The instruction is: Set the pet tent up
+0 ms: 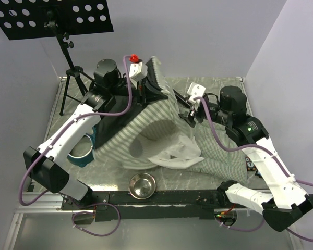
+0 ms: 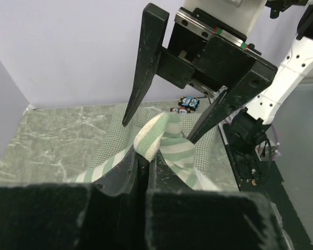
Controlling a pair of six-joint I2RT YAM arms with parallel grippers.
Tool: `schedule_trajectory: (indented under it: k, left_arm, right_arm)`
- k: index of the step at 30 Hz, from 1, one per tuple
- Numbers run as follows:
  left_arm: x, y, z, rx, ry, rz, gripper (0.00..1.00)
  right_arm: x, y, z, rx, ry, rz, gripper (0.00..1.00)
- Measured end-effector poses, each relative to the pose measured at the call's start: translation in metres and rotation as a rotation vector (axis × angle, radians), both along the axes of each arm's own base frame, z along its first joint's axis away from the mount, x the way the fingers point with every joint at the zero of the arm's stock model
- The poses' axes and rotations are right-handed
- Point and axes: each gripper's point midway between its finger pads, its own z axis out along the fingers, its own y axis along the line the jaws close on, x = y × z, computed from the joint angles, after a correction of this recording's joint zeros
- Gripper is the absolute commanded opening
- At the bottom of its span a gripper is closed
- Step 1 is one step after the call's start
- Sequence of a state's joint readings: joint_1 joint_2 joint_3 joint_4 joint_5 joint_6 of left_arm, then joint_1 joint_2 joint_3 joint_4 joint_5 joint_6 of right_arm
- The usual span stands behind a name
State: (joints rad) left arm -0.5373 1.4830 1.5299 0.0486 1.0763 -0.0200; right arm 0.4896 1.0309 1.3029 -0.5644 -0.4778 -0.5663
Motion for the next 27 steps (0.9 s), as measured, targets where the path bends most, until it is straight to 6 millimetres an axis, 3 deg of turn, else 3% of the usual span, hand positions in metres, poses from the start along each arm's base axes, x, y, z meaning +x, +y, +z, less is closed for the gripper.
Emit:
schedule_trajectory:
  k: [4, 8, 11, 17, 19, 23, 27]
  left_arm:
    - [0.005, 0.003, 0.006, -0.021, 0.025, 0.004, 0.01]
    - [0.020, 0.012, 0.021, -0.070, 0.020, 0.039, 0.01]
    - [0.033, 0.021, 0.036, -0.108, -0.002, 0.076, 0.01]
    - [0.038, 0.022, 0.053, -0.158, -0.025, 0.080, 0.01]
    - [0.039, 0.021, 0.056, -0.170, -0.021, 0.075, 0.01]
    - [0.040, 0.020, 0.059, -0.189, -0.011, 0.066, 0.01]
    - [0.039, 0.022, 0.064, -0.205, -0.012, 0.062, 0.01]
  right_arm:
    - [0.002, -0.014, 0.007, 0.056, 0.032, -0.038, 0.88]
    - [0.006, -0.048, 0.006, 0.127, 0.106, -0.125, 0.89]
    - [0.003, -0.067, -0.015, 0.174, 0.211, -0.176, 0.92]
    - [-0.023, -0.062, -0.081, 0.235, 0.447, -0.142, 0.96]
    - [-0.027, -0.060, -0.095, 0.252, 0.503, -0.138, 0.95]
    - [-0.016, -0.058, -0.102, 0.280, 0.526, -0.158, 0.80]
    - [0.002, -0.060, -0.102, 0.304, 0.521, -0.183, 0.54]
